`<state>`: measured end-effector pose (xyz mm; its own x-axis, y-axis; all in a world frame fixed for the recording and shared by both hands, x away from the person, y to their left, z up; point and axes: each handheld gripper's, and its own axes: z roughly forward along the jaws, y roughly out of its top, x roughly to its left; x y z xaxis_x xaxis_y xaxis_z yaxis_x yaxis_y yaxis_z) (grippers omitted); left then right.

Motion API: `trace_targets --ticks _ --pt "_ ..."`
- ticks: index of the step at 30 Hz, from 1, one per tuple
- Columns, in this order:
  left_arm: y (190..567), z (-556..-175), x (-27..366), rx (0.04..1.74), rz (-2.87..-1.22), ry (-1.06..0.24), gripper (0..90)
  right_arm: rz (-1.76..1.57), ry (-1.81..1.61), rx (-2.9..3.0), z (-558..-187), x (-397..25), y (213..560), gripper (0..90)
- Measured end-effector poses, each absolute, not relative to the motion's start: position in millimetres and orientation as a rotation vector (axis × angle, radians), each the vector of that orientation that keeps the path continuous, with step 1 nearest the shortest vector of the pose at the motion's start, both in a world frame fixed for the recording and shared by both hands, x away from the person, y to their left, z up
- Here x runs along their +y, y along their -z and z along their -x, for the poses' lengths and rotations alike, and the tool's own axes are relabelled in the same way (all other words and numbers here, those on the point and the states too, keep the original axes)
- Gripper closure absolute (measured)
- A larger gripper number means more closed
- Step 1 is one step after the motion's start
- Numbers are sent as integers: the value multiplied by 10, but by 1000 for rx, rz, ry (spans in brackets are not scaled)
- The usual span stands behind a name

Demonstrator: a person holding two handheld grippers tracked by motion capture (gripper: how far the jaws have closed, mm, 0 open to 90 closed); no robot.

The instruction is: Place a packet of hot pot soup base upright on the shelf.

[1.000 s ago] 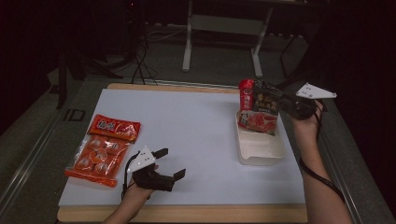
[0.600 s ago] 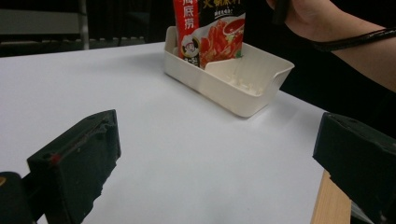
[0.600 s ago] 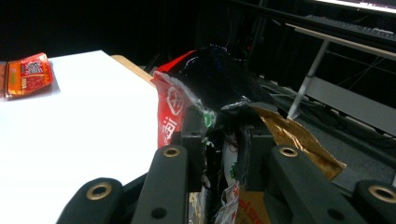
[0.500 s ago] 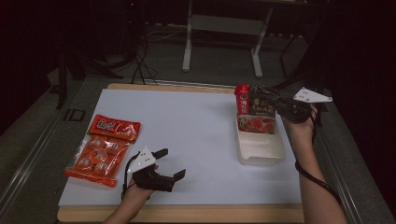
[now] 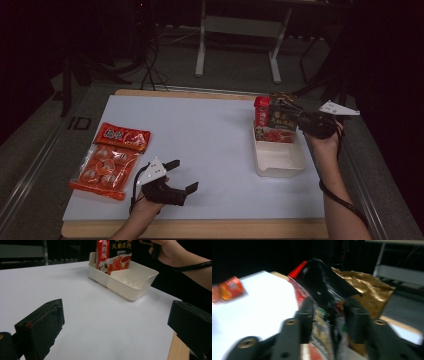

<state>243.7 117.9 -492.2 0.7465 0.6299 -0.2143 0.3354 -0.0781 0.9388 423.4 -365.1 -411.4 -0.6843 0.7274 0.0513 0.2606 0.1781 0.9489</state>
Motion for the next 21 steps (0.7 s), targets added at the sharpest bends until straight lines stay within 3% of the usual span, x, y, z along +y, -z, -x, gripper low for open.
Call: trace_targets --ticks 3,10,15,21 --pt "4916 -2440 1183 754 -1699 -311 13 -949 -1561 2004 -4176 -3635 4023 405" --pt "4847 -2421 1229 733 -1678 -316 14 -914 -1578 1926 -4003 -3589 3714 319" --pt "4788 -2420 1302 804 -1692 -292 14 -898 -1579 1938 -3894 -3459 3582 110" --pt "4703 -2374 1452 783 -1726 -345 47 -836 -1598 1971 -3703 -3267 3551 103"
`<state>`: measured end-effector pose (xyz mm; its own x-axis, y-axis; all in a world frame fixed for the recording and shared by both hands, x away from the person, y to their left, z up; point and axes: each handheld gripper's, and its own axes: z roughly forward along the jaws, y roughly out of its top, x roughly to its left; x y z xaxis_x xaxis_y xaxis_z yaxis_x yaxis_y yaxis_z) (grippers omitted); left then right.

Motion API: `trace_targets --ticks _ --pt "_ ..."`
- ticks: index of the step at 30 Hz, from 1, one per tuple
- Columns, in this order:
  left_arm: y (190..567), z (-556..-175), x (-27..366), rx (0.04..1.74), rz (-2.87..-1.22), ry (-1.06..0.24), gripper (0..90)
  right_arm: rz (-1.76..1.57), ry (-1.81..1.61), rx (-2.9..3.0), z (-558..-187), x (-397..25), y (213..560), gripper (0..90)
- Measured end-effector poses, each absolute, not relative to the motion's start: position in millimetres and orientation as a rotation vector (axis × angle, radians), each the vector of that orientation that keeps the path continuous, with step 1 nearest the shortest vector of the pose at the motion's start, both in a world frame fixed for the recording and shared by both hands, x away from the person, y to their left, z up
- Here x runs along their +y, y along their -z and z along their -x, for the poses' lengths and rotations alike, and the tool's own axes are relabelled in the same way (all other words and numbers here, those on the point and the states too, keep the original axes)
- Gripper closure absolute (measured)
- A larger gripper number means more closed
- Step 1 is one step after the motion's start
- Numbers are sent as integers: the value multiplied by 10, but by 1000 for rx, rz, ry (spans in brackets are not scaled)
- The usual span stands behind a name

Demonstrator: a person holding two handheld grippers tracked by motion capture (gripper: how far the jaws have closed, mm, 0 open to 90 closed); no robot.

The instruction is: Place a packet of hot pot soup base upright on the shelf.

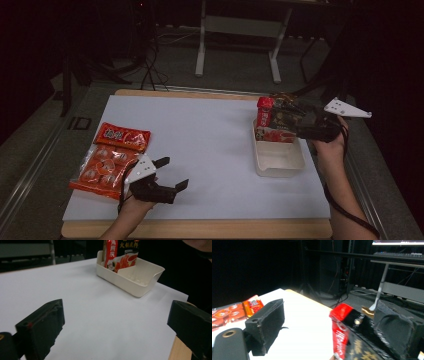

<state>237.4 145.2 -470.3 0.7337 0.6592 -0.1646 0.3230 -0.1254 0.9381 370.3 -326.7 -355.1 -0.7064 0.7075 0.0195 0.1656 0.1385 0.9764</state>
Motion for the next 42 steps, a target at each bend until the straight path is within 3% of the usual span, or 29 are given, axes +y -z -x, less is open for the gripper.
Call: trace_targets --ticks 4,6,19,31,39,40,41,42 --pt "4681 -2336 1569 771 -1738 -361 50 -780 -1626 1991 -3561 -3171 3574 107" --pt "4679 -2319 1631 780 -1741 -362 50 -781 -1616 2010 -3486 -3128 3619 151" --pt "4665 -2254 1947 832 -1787 -395 56 -690 -1641 2136 -3122 -2964 3947 164" --pt "4680 -2159 2326 932 -1781 -438 170 -651 -1675 2172 -2811 -2885 4002 134" --pt "4748 -2133 2594 1026 -1764 -503 470 -646 -1680 2196 -2702 -2862 4084 135" --pt "4773 -2124 2669 1059 -1760 -515 470 -647 -1683 2199 -2696 -2856 4095 135" --pt "4782 -2122 2700 1068 -1764 -519 573 -647 -1692 2210 -2682 -2833 4123 135" --pt "4791 -2119 2721 1095 -1764 -537 590 -649 -1695 2215 -2676 -2821 4133 135"
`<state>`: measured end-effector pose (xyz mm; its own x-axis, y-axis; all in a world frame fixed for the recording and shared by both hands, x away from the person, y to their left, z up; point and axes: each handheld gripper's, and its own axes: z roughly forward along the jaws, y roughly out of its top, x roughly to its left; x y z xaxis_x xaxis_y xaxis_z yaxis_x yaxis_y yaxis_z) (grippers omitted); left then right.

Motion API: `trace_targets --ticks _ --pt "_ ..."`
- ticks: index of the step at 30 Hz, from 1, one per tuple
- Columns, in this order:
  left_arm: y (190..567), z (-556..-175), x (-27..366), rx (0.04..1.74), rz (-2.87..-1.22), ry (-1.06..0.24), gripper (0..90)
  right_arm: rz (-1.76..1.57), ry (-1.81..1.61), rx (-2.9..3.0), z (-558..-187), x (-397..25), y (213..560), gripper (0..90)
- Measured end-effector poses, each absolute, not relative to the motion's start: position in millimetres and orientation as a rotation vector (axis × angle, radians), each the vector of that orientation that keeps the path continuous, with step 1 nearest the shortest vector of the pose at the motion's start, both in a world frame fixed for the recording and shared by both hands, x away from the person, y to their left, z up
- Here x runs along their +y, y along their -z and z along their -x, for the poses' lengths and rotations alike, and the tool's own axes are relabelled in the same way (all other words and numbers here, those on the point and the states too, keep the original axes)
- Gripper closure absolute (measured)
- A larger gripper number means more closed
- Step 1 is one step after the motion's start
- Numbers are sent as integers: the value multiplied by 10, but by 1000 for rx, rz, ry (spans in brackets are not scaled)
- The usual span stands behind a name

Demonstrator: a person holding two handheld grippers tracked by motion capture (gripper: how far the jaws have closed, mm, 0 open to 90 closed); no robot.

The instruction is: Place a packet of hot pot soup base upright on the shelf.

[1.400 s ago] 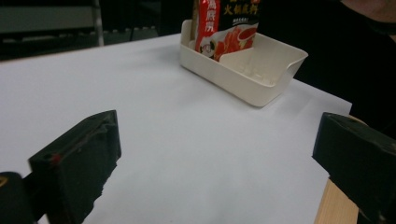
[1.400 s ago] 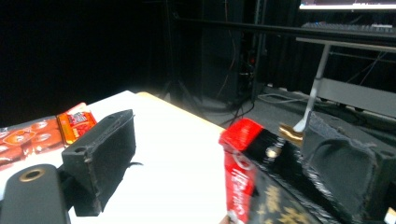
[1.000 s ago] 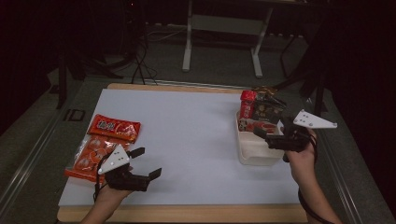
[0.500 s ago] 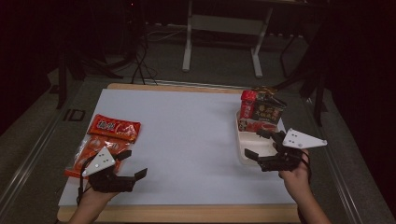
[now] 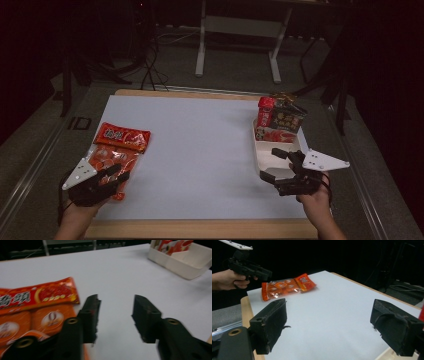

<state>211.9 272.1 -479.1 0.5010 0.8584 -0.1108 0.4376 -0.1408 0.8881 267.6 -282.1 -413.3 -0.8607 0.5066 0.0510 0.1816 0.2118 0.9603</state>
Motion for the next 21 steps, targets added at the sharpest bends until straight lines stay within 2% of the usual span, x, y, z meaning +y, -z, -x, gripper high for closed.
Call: trace_targets --ticks 2,4,5,9,14,21 --pt "4813 -2121 2772 1132 -1773 -552 671 -637 -1696 2223 -2667 -2798 4144 135" --pt "4831 -2124 2825 1176 -1793 -587 696 -632 -1695 2222 -2662 -2788 4151 135" --pt "4842 -2127 2851 1187 -1791 -589 777 -627 -1717 2226 -2655 -2776 4165 135" --pt "4912 -2132 3019 1291 -1790 -653 890 -628 -1724 2237 -2641 -2749 4185 135" --pt "4979 -2148 3225 1419 -1806 -723 900 -624 -1735 2259 -2599 -2729 4208 135" --pt "5094 -2228 3465 1534 -1824 -735 900 -602 -1752 2280 -2579 -2666 4230 135"
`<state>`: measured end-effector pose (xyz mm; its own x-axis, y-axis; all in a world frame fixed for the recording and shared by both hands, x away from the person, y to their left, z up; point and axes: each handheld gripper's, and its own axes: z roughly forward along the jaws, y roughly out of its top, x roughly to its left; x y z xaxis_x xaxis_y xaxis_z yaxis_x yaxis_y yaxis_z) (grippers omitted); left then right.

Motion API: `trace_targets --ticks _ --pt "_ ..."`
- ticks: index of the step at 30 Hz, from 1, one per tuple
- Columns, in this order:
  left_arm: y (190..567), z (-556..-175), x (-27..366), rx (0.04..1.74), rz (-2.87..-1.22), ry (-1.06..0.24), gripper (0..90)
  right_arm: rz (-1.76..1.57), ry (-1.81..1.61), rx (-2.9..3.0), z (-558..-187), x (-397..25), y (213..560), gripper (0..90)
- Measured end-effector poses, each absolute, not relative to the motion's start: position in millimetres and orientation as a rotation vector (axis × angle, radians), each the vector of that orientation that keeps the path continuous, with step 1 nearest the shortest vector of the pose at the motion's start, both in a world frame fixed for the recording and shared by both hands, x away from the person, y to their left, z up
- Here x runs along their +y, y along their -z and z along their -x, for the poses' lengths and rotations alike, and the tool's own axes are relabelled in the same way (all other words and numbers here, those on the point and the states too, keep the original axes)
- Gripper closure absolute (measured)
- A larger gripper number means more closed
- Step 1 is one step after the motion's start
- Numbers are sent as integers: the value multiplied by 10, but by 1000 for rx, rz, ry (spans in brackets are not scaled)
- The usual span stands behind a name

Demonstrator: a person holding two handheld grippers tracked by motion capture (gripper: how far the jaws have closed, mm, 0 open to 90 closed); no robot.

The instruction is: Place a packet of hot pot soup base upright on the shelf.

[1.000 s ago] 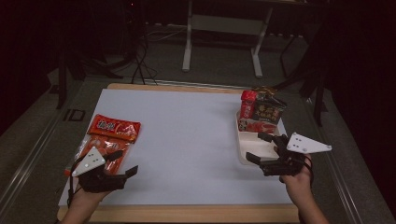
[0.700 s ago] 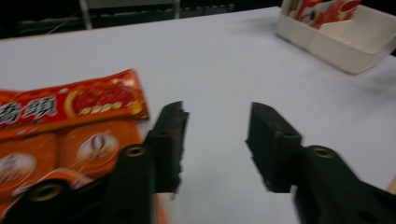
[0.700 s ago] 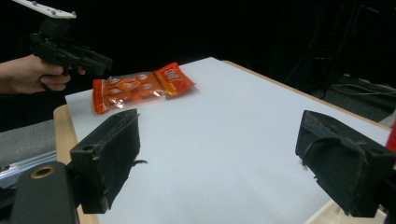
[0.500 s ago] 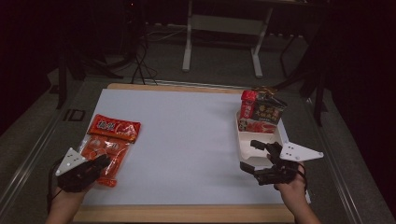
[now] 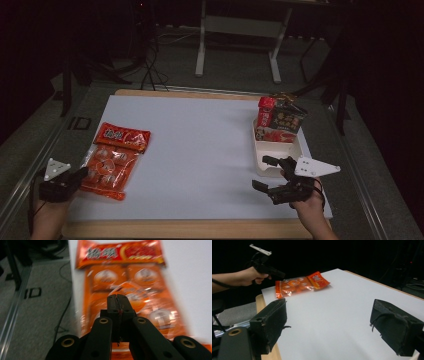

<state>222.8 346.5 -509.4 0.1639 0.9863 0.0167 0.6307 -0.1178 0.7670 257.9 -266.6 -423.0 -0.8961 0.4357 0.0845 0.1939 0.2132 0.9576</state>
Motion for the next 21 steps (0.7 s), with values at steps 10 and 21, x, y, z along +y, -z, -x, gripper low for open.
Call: trace_targets --ticks 10,21 --pt "5319 -2356 3674 1686 -1855 -694 900 -606 -1747 2285 -2596 -2672 4260 136" --pt "5308 -2370 3490 1631 -1895 -614 900 -601 -1751 2305 -2616 -2640 4275 138"
